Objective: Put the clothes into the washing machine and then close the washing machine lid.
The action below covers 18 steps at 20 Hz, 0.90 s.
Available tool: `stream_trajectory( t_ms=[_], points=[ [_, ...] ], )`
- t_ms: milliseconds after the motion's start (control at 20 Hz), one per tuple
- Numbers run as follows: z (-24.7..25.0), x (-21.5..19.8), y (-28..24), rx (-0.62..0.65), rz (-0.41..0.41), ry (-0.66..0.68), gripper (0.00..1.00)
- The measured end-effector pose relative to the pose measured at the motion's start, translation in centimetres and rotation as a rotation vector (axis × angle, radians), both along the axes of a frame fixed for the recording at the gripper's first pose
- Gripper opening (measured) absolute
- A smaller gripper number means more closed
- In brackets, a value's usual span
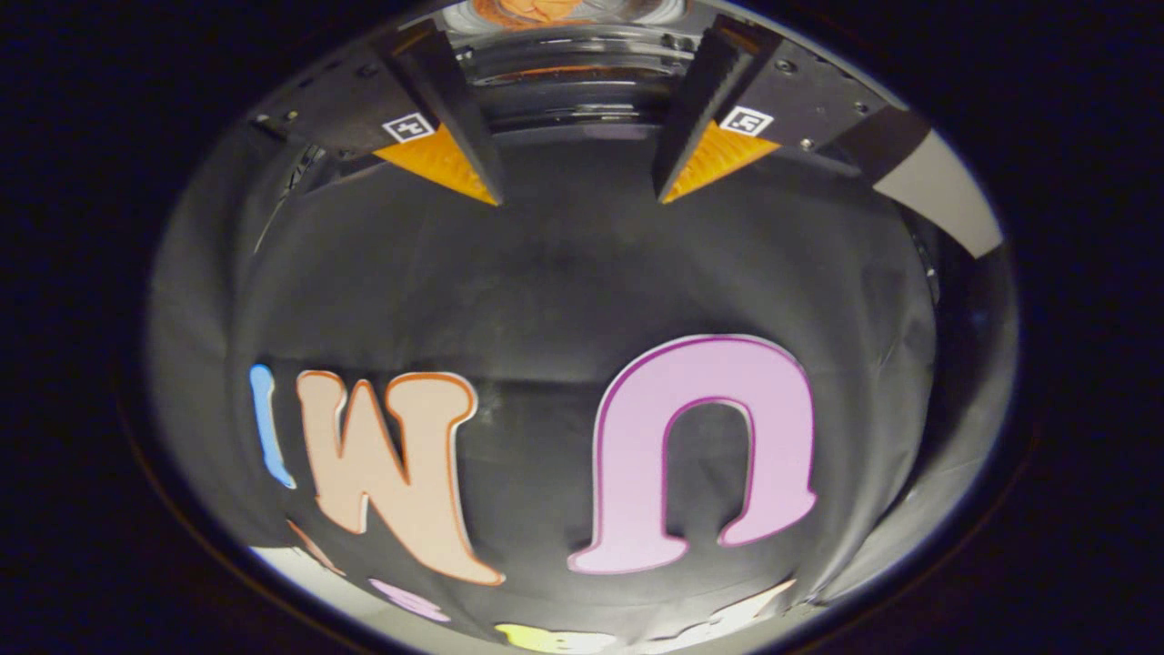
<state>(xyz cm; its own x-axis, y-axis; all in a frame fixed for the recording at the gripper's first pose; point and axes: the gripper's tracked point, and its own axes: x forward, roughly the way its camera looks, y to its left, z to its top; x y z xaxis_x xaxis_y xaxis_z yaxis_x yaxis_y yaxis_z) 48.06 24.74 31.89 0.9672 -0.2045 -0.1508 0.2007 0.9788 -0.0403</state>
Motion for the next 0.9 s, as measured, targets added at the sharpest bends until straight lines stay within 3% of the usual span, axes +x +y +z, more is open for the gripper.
stream_trajectory(
  t_ms=[200, 750, 900],
  points=[
    [0.2, -0.8, 0.0, 0.009, -0.006, 0.002, 0.99],
    [-2.4, -10.7, 1.3, 0.02, -0.002, 0.114, 0.99],
    [-1.9, -13.3, 1.7, 0.032, 0.007, 0.085, 0.99]
  ],
)
